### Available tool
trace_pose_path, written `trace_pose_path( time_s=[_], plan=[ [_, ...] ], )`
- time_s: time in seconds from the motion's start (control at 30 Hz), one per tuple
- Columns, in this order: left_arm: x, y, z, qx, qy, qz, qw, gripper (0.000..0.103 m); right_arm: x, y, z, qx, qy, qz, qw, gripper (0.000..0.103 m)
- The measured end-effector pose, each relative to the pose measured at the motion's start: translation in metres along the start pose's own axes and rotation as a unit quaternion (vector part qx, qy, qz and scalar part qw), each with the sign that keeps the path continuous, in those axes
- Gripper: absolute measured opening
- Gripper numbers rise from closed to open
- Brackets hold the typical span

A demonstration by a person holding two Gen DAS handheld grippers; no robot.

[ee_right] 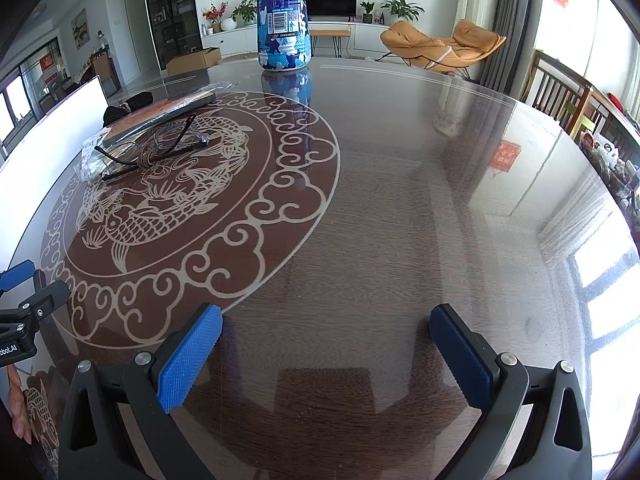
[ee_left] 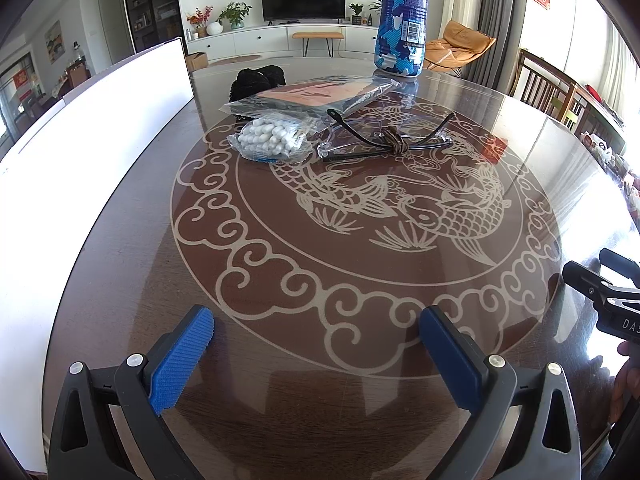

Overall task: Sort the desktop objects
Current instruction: 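Move both tools back to the table, left tool toward the cotton swab bag, then close the left tool on the cotton swab bag and lift it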

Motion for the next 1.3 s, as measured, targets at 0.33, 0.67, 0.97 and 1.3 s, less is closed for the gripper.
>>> trace_pose_path(
  time_s=[0.33,0.67,0.97,1.3],
  plan=[
    [0.001,0.000,0.000,0.003,-0.004,0.004,1.0000,0.103,0.000,0.000,0.000,0.000,0.000,0.000,1.000,0.103],
    [0.028,0.024,0.016,0.043,0.006,0.001,0.9991,0.103,0.000,0.000,0.001,0.000,0.000,0.000,1.000,0.103],
    [0.042,0.075,0.051,0.043,0.007,0.000,0.9990,0.103,0.000,0.000,0.001,0.000,0.000,0.000,1.000,0.103],
    [0.031,0.117,0.080,0.014,-0.006,0.014,0.9998,0.103,0.000,0.000,0.001,0.000,0.000,0.000,1.000,0.103]
  ],
)
Point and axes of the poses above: each gripper's, at about its wrist camera, not at the fingertips, and z roughly the way its jaws point, x to its left, y to its top, the point moved 8 cm from there along z, roughly the way its jaws point, and after that the axes turned 9 degrees about -z, right-handed, at the moved point
